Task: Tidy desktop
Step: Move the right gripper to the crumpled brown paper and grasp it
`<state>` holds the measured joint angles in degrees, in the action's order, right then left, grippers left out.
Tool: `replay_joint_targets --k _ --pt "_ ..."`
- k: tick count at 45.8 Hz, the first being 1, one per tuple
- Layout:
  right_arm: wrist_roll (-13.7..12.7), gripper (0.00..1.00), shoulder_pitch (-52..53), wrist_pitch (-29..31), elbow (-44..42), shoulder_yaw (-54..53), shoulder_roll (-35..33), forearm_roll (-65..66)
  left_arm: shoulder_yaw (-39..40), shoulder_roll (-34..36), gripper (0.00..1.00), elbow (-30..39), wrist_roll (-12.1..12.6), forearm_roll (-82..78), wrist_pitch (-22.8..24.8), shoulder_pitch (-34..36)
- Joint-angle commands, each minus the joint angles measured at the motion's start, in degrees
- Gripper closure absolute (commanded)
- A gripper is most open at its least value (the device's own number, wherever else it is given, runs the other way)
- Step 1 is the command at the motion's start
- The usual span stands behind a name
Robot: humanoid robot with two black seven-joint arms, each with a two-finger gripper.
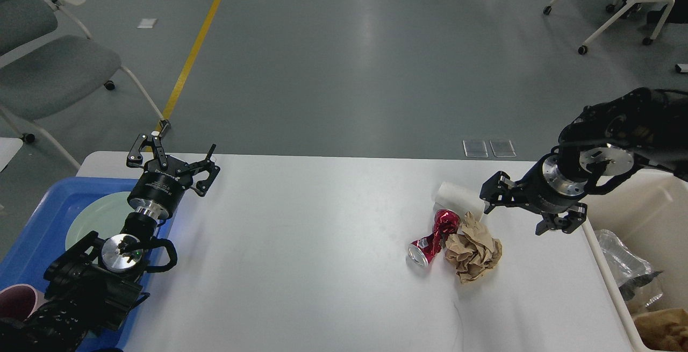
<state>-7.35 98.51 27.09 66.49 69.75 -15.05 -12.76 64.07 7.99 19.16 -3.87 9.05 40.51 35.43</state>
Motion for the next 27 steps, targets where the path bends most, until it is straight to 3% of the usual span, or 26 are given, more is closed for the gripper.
replay_joint_targets --k 1,27 --pt "-0.04 0.00 -4.63 -1.78 -3.64 -0.23 2.91 0.02 0.00 0.01 0.04 0.00 0.00 0.00 0.01 0.08" --pt "0.05 0.00 -18.35 -2.39 -16.83 -3.39 10.21 -0.24 -0.09 0.01 0.04 0.00 0.00 0.00 0.01 -0.01"
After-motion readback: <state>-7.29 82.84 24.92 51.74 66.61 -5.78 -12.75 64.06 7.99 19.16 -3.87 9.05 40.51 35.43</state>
